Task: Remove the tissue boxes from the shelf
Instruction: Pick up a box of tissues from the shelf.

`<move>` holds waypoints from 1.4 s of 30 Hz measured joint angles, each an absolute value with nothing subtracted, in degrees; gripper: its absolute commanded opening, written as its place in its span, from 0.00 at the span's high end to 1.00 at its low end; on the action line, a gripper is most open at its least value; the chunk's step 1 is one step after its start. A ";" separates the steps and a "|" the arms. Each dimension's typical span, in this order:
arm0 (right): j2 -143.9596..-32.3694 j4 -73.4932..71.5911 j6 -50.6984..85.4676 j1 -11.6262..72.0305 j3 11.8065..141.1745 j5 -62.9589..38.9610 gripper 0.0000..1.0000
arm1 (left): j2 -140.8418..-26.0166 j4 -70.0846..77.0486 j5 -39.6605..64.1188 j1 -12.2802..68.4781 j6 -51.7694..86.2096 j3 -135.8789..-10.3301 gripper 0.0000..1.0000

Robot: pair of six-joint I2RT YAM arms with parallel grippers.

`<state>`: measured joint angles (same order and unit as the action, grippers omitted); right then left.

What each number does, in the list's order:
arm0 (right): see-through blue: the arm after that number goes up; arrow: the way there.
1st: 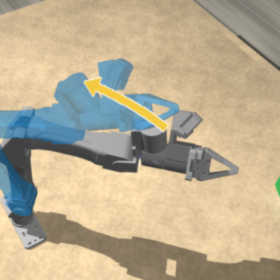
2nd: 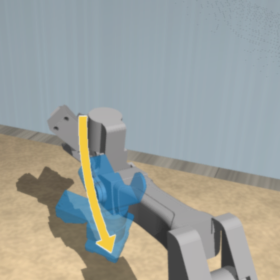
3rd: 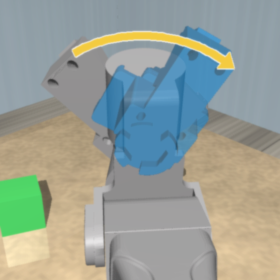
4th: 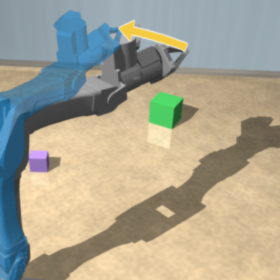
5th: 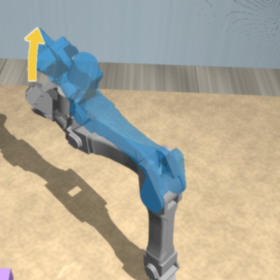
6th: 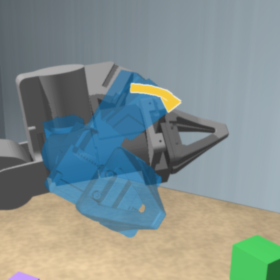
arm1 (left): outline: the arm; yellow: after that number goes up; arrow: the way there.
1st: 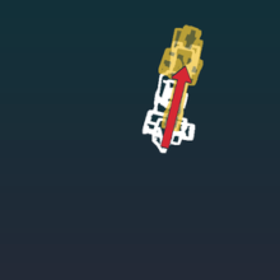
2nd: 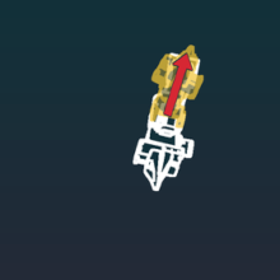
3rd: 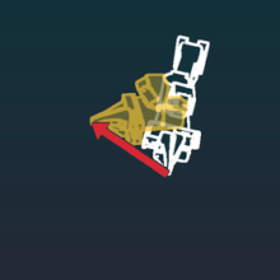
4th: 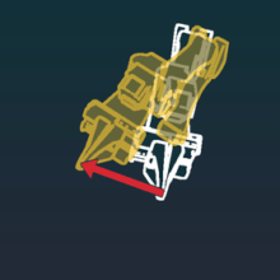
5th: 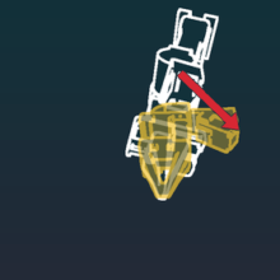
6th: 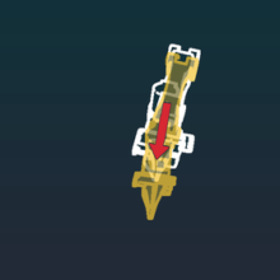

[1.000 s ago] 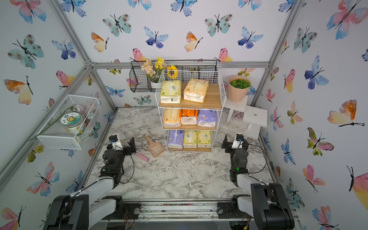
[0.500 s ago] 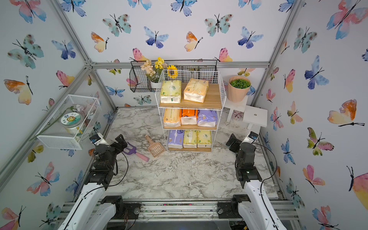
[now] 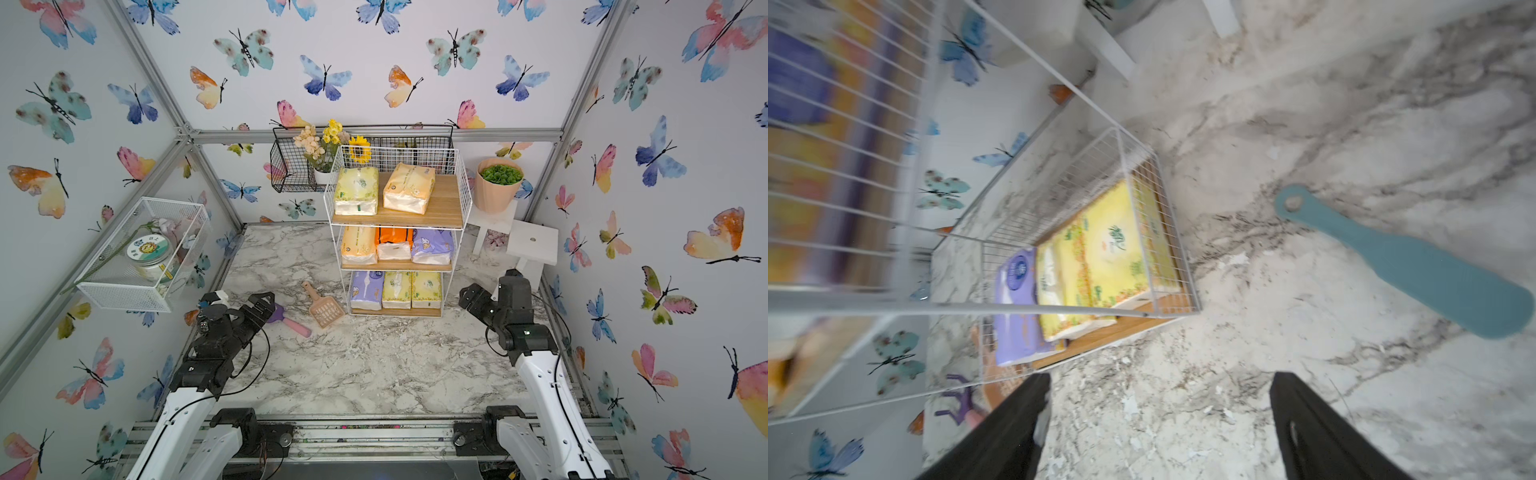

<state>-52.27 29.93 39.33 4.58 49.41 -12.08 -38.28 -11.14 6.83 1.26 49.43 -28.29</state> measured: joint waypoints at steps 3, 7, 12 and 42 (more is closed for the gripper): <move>-53.63 32.56 38.06 4.58 56.99 -16.53 0.21 | -38.13 -10.92 10.33 1.26 51.88 -28.47 0.01; -54.96 36.56 37.01 4.58 62.74 -22.22 0.23 | -38.20 -10.55 13.96 1.26 54.06 -28.84 0.01; -54.98 40.91 36.84 4.58 70.35 -26.04 0.27 | -38.94 -10.26 17.06 1.28 55.59 -29.82 0.01; -88.51 38.48 35.33 24.36 124.84 -17.78 0.38 | -41.23 -7.22 19.46 3.03 60.71 -33.85 0.01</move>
<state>-88.51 38.48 35.33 24.36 124.84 -17.78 -41.23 -7.22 19.46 3.03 60.71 -33.85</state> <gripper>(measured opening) 0.632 0.986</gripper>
